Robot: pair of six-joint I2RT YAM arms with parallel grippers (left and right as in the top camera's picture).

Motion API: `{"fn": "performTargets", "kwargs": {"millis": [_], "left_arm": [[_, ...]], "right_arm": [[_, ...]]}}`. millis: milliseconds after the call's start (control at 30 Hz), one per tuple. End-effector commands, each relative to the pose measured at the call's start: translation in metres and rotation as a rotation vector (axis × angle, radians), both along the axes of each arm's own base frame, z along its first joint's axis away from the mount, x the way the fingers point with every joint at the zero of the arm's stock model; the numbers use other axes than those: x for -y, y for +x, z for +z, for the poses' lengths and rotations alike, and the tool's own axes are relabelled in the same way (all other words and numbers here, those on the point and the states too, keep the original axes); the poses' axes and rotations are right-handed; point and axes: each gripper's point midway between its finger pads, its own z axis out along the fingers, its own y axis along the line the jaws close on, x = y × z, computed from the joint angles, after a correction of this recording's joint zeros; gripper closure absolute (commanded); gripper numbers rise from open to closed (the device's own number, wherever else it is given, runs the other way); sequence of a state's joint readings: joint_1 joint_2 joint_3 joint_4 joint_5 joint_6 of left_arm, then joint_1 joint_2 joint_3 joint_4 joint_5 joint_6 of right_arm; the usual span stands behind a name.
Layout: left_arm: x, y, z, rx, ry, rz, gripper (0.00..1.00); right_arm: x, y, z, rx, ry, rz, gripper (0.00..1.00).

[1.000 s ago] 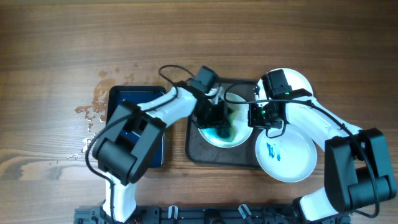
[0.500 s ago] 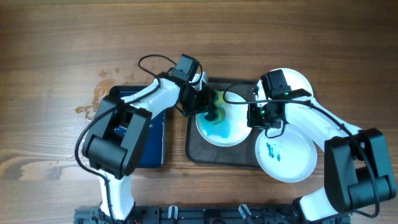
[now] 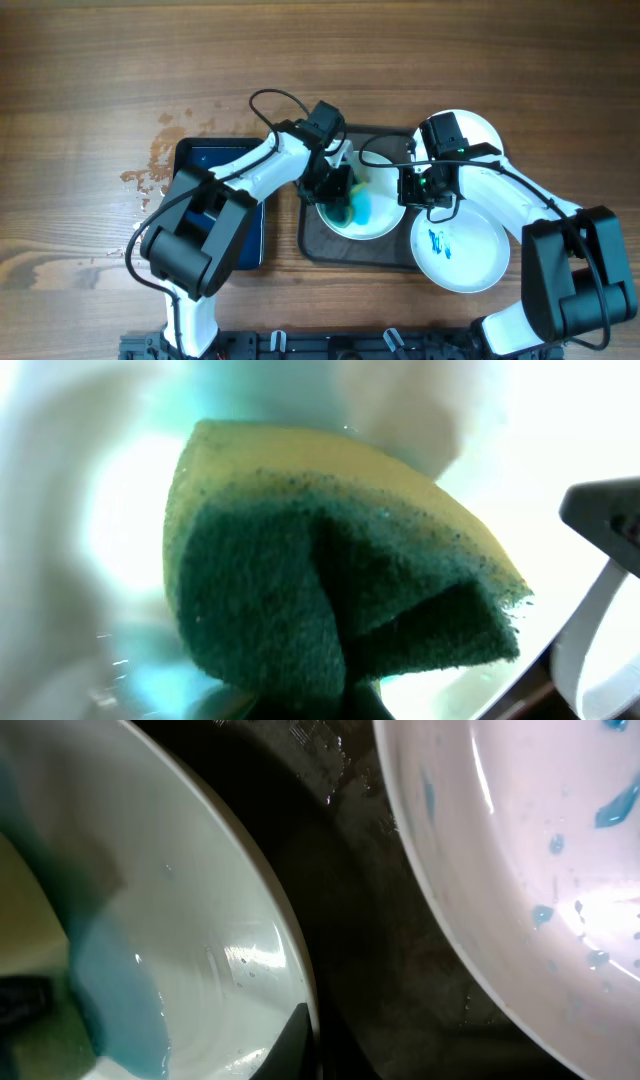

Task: Clean dirty plates on tray and stack at the side
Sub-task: 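Scrub the tilted white plate with the sponge in the left gripper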

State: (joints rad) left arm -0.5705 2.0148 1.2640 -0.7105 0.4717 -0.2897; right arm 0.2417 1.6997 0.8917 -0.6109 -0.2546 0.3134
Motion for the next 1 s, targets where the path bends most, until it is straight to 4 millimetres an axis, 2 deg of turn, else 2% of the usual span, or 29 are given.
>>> {"fn": "performTargets", "kwargs": {"millis": [0, 133, 200, 333, 433, 533, 600, 767, 800, 867, 967], "left_arm": [[0.024, -0.032, -0.018, -0.14, -0.115, -0.035, 0.96], [0.038, -0.02, -0.012, -0.113, -0.182, -0.005, 0.96], [0.039, -0.009, -0.015, -0.073, -0.167, 0.027, 0.96], [0.009, 0.023, -0.032, 0.022, -0.002, 0.172, 0.96], [-0.023, 0.058, -0.037, 0.104, 0.071, 0.29, 0.96], [-0.054, 0.074, -0.043, 0.159, 0.175, 0.345, 0.96], [-0.062, 0.07, -0.045, 0.148, 0.207, 0.338, 0.96], [-0.064, 0.026, -0.049, 0.067, 0.278, 0.137, 0.96], [-0.057, 0.011, -0.049, 0.04, 0.265, 0.063, 0.96], [-0.037, -0.003, -0.045, 0.008, 0.189, -0.005, 0.96], [-0.004, -0.016, -0.035, -0.038, 0.044, -0.042, 0.96]], "right_arm": [[0.005, -0.003, -0.003, -0.002, -0.031, 0.004, 0.96], [0.005, -0.003, -0.003, -0.002, -0.031, 0.004, 0.96], [0.005, -0.003, -0.003, -0.003, -0.031, 0.004, 0.96], [0.005, -0.004, -0.003, -0.005, -0.032, 0.004, 0.96], [0.005, -0.004, -0.003, -0.006, -0.032, 0.004, 0.96], [0.005, -0.004, -0.003, -0.006, -0.032, 0.004, 0.96], [0.005, -0.004, -0.003, -0.006, -0.032, 0.004, 0.96], [0.005, -0.003, -0.003, -0.002, -0.032, 0.009, 0.96], [0.005, -0.003, -0.003, 0.001, -0.031, 0.011, 0.96], [0.005, -0.003, -0.003, 0.001, -0.032, 0.014, 0.96], [0.005, -0.003, -0.003, 0.001, -0.032, 0.015, 0.96]]}}
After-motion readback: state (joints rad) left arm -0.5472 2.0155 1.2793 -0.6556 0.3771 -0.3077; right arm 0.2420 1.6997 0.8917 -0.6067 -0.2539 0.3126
